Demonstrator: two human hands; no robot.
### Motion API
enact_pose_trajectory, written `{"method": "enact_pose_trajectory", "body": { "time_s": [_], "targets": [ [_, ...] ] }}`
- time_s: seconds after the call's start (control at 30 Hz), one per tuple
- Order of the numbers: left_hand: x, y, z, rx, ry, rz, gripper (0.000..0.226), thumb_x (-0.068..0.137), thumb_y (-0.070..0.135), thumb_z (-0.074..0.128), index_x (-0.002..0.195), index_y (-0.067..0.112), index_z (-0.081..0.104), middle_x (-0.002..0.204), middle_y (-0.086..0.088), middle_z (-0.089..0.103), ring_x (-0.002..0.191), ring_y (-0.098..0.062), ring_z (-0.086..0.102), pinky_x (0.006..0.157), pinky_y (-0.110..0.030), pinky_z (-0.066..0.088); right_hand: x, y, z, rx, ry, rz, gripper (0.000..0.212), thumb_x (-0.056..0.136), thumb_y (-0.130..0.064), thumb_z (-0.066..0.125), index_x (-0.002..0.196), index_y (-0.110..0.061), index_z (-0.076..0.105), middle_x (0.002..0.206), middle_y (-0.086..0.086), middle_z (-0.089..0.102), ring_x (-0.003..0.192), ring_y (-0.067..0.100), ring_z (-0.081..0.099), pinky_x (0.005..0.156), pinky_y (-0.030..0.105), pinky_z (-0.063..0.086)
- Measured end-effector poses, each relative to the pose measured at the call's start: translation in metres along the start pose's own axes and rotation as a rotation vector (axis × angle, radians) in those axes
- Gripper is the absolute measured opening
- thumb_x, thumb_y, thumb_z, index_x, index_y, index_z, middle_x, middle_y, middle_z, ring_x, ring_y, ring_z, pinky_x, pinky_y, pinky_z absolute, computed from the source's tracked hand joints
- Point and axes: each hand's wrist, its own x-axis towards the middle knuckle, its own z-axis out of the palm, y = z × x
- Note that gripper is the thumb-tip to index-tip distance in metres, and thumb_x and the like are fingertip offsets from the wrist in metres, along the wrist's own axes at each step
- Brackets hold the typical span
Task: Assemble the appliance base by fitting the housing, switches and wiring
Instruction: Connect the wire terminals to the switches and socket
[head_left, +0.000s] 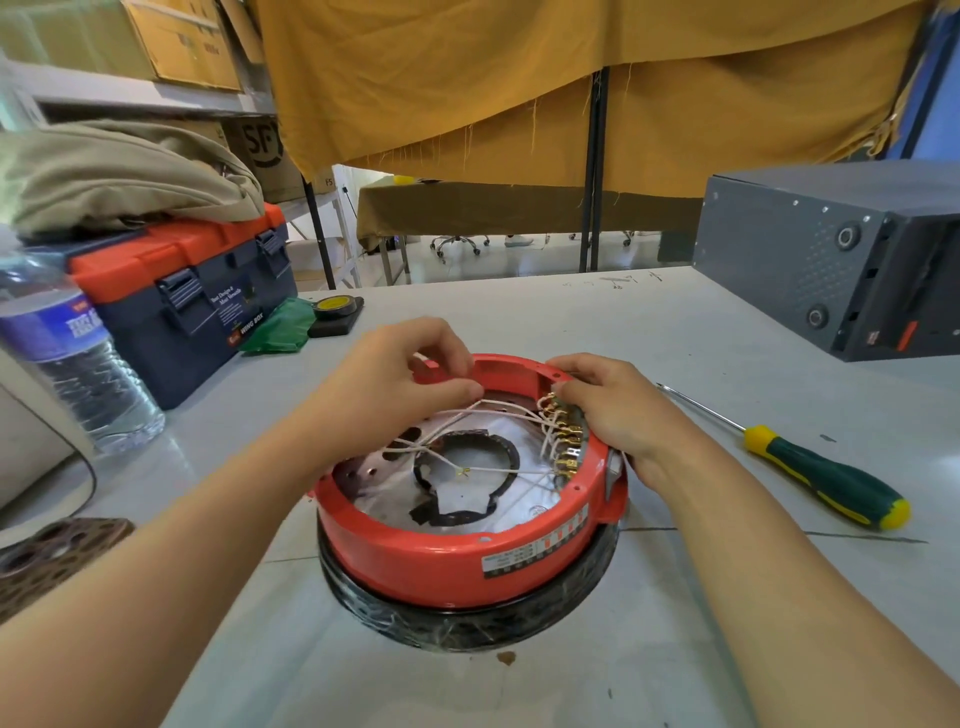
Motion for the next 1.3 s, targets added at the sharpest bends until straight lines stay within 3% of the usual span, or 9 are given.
{"method": "enact_pose_trajectory", "body": {
  "time_s": [0.1, 0.3, 0.43, 0.53, 0.63, 0.73, 0.87, 1.03, 1.3],
  "targets": [
    [-0.014, -0.018, -0.017, -0.011, 0.125, -0.078, 0.029, 0.081, 0.007, 0.066, 0.065, 0.022, 0.048, 0.086, 0.014, 0.066, 0.076, 0.0, 0.06, 0.071, -0.01, 0.046, -0.001, -0.001, -0.001, 0.018, -0.016, 0.006, 0.029, 0.092, -0.004, 0.05, 0.086, -0.029, 0.065, 0.088, 0.004, 0.071, 0.066, 0.015, 0.066, 0.064, 0.027, 0.056],
    [-0.045, -0.054, -0.035, -0.153, 0.288, -0.283, 0.029, 0.085, 0.0, 0.059, 0.063, 0.016, 0.048, 0.089, 0.007, 0.065, 0.08, -0.011, 0.058, 0.079, -0.025, 0.048, -0.003, -0.003, 0.001, 0.006, -0.016, 0.007, 0.03, 0.091, -0.002, 0.051, 0.085, -0.028, 0.066, 0.089, 0.005, 0.071, 0.075, 0.021, 0.065, 0.072, 0.034, 0.054],
    [-0.06, -0.081, -0.04, -0.265, 0.355, -0.399, 0.021, 0.085, 0.006, 0.064, 0.068, 0.014, 0.055, 0.088, 0.003, 0.067, 0.079, -0.007, 0.061, 0.071, -0.015, 0.045, -0.003, -0.003, 0.002, -0.006, -0.022, 0.026, 0.028, 0.091, -0.002, 0.052, 0.091, -0.025, 0.068, 0.091, 0.005, 0.072, 0.077, 0.025, 0.067, 0.077, 0.039, 0.055],
    [-0.072, -0.103, -0.034, -0.289, 0.365, -0.468, 0.015, 0.084, 0.011, 0.067, 0.07, 0.014, 0.06, 0.084, -0.003, 0.068, 0.077, -0.012, 0.059, 0.074, -0.023, 0.045, -0.002, -0.002, 0.001, -0.016, -0.03, 0.036, 0.026, 0.09, -0.004, 0.053, 0.094, -0.025, 0.069, 0.082, 0.0, 0.074, 0.07, 0.02, 0.07, 0.066, 0.033, 0.057],
    [-0.077, -0.119, -0.029, -0.192, 0.355, -0.511, 0.014, 0.084, 0.016, 0.067, 0.071, 0.013, 0.065, 0.072, -0.001, 0.064, 0.066, -0.015, 0.054, 0.062, -0.025, 0.043, -0.001, -0.002, 0.001, -0.024, -0.028, 0.043, 0.025, 0.091, -0.005, 0.054, 0.094, -0.025, 0.069, 0.079, -0.002, 0.075, 0.067, 0.016, 0.071, 0.061, 0.028, 0.055],
    [-0.076, -0.126, -0.026, -0.045, 0.292, -0.501, 0.01, 0.084, 0.014, 0.067, 0.076, 0.021, 0.068, 0.074, 0.006, 0.067, 0.062, -0.009, 0.056, 0.059, -0.017, 0.042, -0.001, -0.003, 0.001, -0.017, -0.012, 0.046, 0.025, 0.091, -0.005, 0.054, 0.095, -0.024, 0.069, 0.081, -0.001, 0.075, 0.068, 0.017, 0.071, 0.062, 0.029, 0.053],
    [-0.077, -0.125, -0.022, 0.11, 0.207, -0.404, 0.015, 0.08, 0.009, 0.07, 0.093, 0.018, 0.071, 0.086, 0.004, 0.069, 0.075, -0.004, 0.059, 0.063, -0.002, 0.04, -0.002, -0.003, 0.002, -0.019, -0.014, 0.042, 0.026, 0.091, -0.005, 0.053, 0.096, -0.024, 0.069, 0.077, -0.002, 0.075, 0.065, 0.014, 0.071, 0.057, 0.026, 0.052],
    [-0.073, -0.12, -0.02, 0.26, 0.181, -0.427, 0.008, 0.084, 0.013, 0.066, 0.09, 0.014, 0.07, 0.092, -0.003, 0.059, 0.077, -0.015, 0.053, 0.072, -0.021, 0.037, -0.002, -0.003, 0.005, -0.006, -0.025, 0.047, 0.026, 0.091, -0.004, 0.053, 0.097, -0.023, 0.069, 0.076, -0.002, 0.075, 0.065, 0.014, 0.071, 0.06, 0.028, 0.053],
    [-0.073, -0.116, -0.015, 0.279, 0.2, -0.451, 0.008, 0.089, 0.012, 0.057, 0.085, 0.009, 0.064, 0.088, -0.004, 0.06, 0.074, -0.015, 0.049, 0.068, -0.023, 0.035, -0.004, -0.004, 0.005, -0.034, -0.022, 0.028, 0.026, 0.091, -0.006, 0.052, 0.095, -0.024, 0.07, 0.075, -0.002, 0.074, 0.065, 0.013, 0.07, 0.061, 0.029, 0.052]
  ]
}}
